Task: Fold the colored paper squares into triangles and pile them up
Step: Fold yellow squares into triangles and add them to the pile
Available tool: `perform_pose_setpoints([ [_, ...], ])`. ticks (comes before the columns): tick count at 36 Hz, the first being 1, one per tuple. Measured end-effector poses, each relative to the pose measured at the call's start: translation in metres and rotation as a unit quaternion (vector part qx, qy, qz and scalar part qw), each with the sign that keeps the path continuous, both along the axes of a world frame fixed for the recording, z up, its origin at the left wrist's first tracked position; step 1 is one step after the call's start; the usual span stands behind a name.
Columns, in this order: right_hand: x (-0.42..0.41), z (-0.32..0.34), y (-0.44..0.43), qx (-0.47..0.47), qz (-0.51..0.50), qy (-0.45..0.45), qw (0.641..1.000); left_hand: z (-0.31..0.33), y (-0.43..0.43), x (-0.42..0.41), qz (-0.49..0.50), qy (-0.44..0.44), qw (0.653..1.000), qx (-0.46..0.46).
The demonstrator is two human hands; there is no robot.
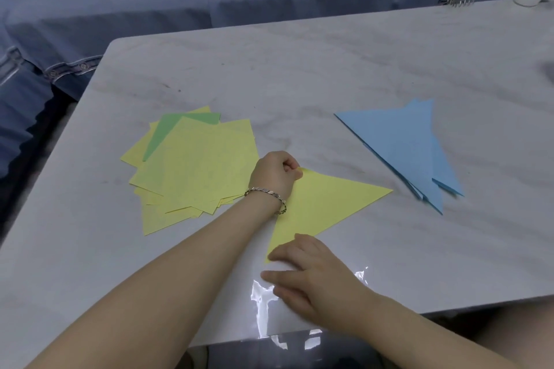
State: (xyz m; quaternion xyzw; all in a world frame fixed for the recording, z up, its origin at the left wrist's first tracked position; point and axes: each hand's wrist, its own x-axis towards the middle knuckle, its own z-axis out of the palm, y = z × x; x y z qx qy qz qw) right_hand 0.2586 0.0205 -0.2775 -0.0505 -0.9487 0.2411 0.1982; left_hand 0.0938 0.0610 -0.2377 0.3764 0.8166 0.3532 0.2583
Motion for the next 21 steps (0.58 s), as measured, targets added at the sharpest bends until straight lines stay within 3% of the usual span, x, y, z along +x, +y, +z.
perform_pose_setpoints([
  [3,0.011,0.006,0.009,-0.101,-0.163,0.030,0.981,0.004,-0.004,-0.001,0.009,-0.028,0.999,0.032],
  [6,0.016,0.026,0.022,-0.285,-0.386,0.036,0.876,0.016,-0.010,0.000,0.050,-0.071,0.990,0.110],
  [8,0.016,0.037,0.035,-0.413,-0.429,0.019,0.803,0.026,-0.015,0.002,0.095,-0.100,0.976,0.167],
  [11,0.011,0.049,0.054,-0.506,-0.369,0.053,0.778,0.040,-0.023,0.006,0.149,-0.138,0.956,0.213],
  [14,0.004,0.058,0.062,-0.519,-0.329,0.090,0.784,0.048,-0.031,0.009,0.158,-0.174,0.945,0.226],
  [17,0.002,0.062,0.075,-0.508,-0.382,0.152,0.757,0.043,-0.041,0.003,0.126,-0.180,0.954,0.206],
  [19,0.007,0.062,0.091,-0.448,-0.440,0.181,0.757,0.034,-0.050,-0.008,0.097,-0.117,0.976,0.155],
  [21,0.015,0.062,0.109,-0.372,-0.493,0.189,0.764,0.024,-0.062,-0.023,0.051,0.023,0.997,0.059],
])
